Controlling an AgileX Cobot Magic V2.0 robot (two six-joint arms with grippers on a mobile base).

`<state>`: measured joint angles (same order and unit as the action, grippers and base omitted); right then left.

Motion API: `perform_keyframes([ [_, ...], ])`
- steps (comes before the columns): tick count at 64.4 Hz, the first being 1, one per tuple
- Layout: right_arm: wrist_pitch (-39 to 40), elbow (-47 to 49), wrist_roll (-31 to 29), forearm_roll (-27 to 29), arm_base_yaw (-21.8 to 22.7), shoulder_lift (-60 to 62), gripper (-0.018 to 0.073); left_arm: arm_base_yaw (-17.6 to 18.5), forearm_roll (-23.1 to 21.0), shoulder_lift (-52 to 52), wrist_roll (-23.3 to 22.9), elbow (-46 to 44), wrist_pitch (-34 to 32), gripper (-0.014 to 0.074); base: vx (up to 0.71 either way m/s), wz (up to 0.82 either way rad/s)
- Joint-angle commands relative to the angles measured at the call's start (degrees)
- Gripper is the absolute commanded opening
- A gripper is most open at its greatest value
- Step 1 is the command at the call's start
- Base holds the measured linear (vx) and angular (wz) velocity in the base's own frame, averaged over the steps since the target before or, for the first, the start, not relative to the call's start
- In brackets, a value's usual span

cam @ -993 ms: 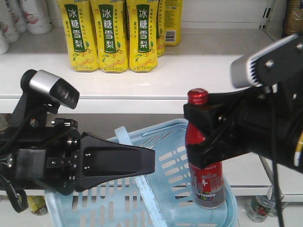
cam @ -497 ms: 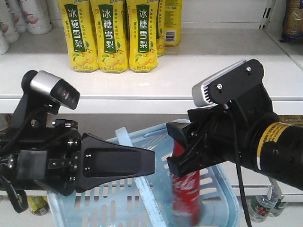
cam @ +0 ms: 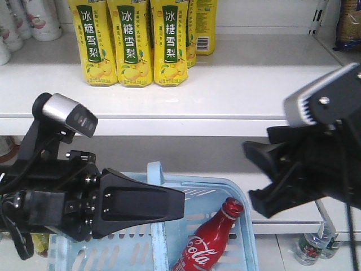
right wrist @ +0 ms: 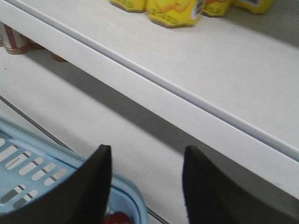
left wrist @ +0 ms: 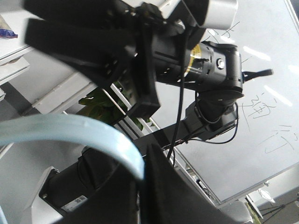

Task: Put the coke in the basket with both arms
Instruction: 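Open the right gripper to drop the bottle into the basket, then withdraw the right gripper away from the basket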

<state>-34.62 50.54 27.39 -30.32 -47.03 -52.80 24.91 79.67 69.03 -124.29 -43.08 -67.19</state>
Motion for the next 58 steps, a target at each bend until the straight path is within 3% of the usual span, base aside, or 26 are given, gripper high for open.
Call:
perform_keyframes([
  [1, -3.7, 2.0, -0.3, -3.3, 0.1, 5.2, 0.0073, 0.2, -7.5, -1.6, 0.4, -2.1, -11.5, -0.0006, 0.0, 0.0],
  [4, -6.6, 2.0, -0.3, -3.3, 0.1, 8.0, -0.0014, 0.2, -7.5, -1.6, 0.4, -2.1, -11.5, -0.0006, 0.0, 0.0],
  [11, -10.8, 1.8, -0.3, -2.2, 0.1, 14.2, -0.001, 0.2, -7.5, -1.6, 0.4, -2.1, -11.5, -0.0006, 0.0, 0.0],
  [24, -8.1, -10.3, 0.8, -4.7, 0.1, 27.7, -0.0005, 0.2, -7.5, -1.6, 0.4, -2.1, -11.5, -0.0006, 0.0, 0.0],
  [41, -8.2, -27.1, 12.5, -13.1, 0.1, 41.4, -0.0005, 0.2, -7.5, -1.6, 0.4, -2.1, -11.5, -0.0006, 0.0, 0.0],
  [46, -7.0, -29.2, 14.8, -15.7, 0.1, 43.6, -0.0005, 0.2, -7.5, -1.6, 0.4, -2.1, -11.5, -0.0006, 0.0, 0.0],
  [58, -6.6, -29.4, 17.5, -15.7, 0.1, 45.0, -0.0005, 0.2, -7.5, -1.6, 0.4, -2.1, -11.5, -0.0006, 0.0, 0.0],
])
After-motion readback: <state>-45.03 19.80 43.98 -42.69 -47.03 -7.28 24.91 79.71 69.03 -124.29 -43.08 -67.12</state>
